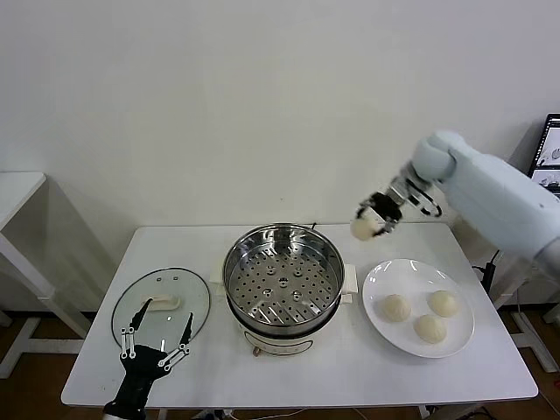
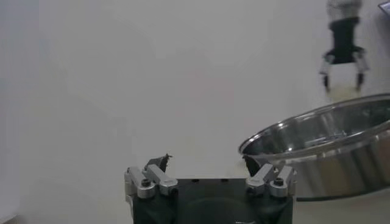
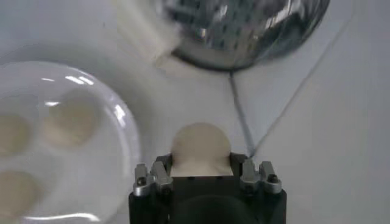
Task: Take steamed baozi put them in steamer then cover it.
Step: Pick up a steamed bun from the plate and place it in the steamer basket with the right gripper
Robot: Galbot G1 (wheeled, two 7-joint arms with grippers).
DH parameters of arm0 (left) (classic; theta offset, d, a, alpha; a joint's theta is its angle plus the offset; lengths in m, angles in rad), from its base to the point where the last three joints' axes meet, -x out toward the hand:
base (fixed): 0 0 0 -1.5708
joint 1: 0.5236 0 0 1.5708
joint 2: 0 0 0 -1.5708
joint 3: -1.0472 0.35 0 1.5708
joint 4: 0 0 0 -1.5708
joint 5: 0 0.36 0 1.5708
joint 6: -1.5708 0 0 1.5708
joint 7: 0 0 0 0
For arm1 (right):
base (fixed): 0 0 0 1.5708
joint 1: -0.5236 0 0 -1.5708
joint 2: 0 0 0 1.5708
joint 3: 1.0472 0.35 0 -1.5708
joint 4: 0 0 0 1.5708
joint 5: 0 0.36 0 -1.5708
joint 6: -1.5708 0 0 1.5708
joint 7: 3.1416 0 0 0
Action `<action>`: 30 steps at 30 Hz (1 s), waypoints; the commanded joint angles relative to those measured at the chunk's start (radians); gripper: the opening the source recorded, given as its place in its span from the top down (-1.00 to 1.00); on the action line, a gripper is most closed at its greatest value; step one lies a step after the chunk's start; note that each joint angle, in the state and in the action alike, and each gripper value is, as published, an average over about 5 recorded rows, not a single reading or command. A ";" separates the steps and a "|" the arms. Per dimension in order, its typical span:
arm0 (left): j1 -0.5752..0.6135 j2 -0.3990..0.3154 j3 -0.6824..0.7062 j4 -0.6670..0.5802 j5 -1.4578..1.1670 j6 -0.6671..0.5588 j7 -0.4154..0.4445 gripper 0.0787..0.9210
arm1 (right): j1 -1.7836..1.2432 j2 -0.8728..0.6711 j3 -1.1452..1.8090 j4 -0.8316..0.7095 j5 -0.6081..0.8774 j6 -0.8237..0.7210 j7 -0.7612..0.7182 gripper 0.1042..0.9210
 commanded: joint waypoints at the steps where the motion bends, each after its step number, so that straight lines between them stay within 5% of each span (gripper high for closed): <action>1: 0.006 0.001 -0.001 -0.014 -0.001 -0.001 -0.001 -0.77 | 0.151 0.123 -0.095 0.085 0.030 0.147 -0.031 -0.34; 30: 0.018 -0.002 -0.012 -0.023 -0.001 -0.010 -0.006 -0.77 | -0.089 0.322 -0.113 -0.040 -0.213 0.157 0.020 -0.35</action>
